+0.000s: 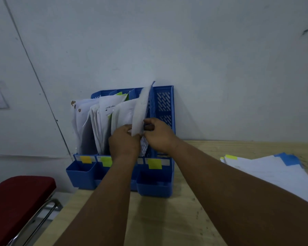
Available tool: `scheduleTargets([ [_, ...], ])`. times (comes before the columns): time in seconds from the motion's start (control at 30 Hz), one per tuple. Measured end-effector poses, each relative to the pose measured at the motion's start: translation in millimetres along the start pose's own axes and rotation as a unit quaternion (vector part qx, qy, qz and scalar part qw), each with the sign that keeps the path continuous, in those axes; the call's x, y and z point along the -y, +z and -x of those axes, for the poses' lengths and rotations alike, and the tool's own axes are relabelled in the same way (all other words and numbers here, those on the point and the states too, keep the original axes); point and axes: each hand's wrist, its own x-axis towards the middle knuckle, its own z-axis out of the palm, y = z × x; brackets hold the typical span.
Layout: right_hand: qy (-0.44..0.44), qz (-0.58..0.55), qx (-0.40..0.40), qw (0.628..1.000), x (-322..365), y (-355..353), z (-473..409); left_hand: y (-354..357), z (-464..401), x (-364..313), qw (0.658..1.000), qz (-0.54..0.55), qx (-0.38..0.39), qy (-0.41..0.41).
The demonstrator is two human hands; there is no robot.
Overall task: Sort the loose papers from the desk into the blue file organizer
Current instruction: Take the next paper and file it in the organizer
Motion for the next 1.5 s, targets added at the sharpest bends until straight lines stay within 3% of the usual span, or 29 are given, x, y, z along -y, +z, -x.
scheduleTargets([
  [0.07, 0.004, -0.016, -0.008, 1.0, 2, -2, 0, -3, 3, 1, 1.0, -0.018, -0.005, 0.018],
  [0.2, -0.001, -0.027, -0.01, 1.0, 6, -3, 3, -3, 8, -1, 0.985, -0.017, -0.101, 0.138],
  [0.3, -0.006, -0.015, -0.003, 1.0, 7, -1, 3, -5, 7, -1, 0.965, -0.102, -0.159, 0.182],
  [0.63, -0.009, 0.021, 0.028, 0.999, 14, 0, 16, -13, -5, 13, 0.975, -0.198, -0.088, 0.052],
  [0.93, -0.038, 0.066, -0.016, 0.997, 13, -34, 59, -21, 22, 3, 0.983, -0.059, -0.148, 0.086],
  [1.07, -0.03, 0.088, -0.063, 0.994, 0, -60, 91, -15, 60, -12, 0.973, -0.033, -0.174, 0.149],
  [1.27, 0.006, 0.11, -0.124, 0.986, -31, -101, 150, 13, 114, -36, 0.974, 0.013, -0.066, 0.215],
  [1.4, 0.054, 0.131, -0.161, 0.977, -49, -131, 191, 46, 151, -55, 0.986, 0.064, 0.067, 0.14],
  [1.5, 0.089, 0.169, -0.168, 0.967, -65, -150, 216, 77, 174, -62, 0.973, 0.083, 0.189, 0.102],
])
